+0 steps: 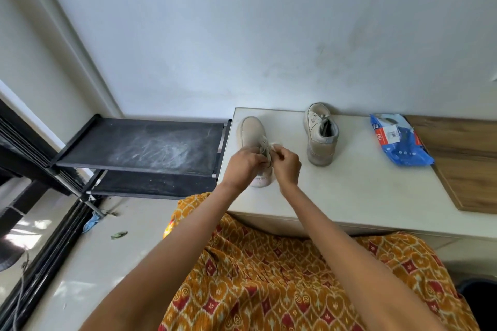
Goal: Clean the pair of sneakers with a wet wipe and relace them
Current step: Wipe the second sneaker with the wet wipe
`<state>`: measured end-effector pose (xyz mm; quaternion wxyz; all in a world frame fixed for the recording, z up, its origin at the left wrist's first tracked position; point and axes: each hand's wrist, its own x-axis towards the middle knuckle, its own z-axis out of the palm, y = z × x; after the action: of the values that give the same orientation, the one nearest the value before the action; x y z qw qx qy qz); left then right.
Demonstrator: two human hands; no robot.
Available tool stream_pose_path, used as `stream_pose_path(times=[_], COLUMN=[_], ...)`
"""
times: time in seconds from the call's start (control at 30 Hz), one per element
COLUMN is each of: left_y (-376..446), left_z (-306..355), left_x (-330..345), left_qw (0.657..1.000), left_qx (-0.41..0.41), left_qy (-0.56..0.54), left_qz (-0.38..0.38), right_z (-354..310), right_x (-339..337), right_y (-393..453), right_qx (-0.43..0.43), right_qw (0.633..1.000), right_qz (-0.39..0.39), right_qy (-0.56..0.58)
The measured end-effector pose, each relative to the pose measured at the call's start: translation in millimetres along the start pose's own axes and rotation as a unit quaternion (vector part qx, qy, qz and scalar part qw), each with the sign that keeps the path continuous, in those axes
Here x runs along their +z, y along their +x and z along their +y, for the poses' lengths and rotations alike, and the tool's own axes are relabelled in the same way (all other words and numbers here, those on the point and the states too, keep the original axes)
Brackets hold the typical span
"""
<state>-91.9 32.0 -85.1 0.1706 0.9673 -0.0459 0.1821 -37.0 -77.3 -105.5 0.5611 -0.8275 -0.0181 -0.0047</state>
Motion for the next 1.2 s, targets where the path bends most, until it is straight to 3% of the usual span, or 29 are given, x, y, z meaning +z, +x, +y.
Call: stream_pose_path(times=[0.13,0.23,0.37,0.57,0.8,0.97,1.2], left_y=[-1,3,7,10,11,10,15], left_z=[-4,-9,-3,3,29,36,38], left_x=[-7,-16,-20,-19,-3,5,3], left_qw=[0.999,0.995,0.992,0.992,0.996,0.997,0.996], left_qx=[-0.004,0.042,0.02,-0.018,-0.031,-0.045,-0.051], left_qy=[-0.012,0.025,0.039,0.063,-0.023,-0.025,-0.017], left_qz=[-0.033,-0.091,-0.121,-0.105,-0.077,-0.054,-0.075], right_z=[25,25,11,22,30,24,41], right_x=[-4,-7,-3,-7,-21,-24,-26], right_y=[-29,-14,3,-40,-14,-30,-35], right_qx=[-0.035,0.007,0.067,0.014,0.098,0.078,0.099], right_qw=[0.999,1.0,0.998,1.0,0.993,0.989,0.99], right_qz=[0.019,-0.003,-0.007,-0.004,0.063,0.094,0.088], right_qy=[0.008,-0.014,-0.015,0.012,0.021,0.082,0.055])
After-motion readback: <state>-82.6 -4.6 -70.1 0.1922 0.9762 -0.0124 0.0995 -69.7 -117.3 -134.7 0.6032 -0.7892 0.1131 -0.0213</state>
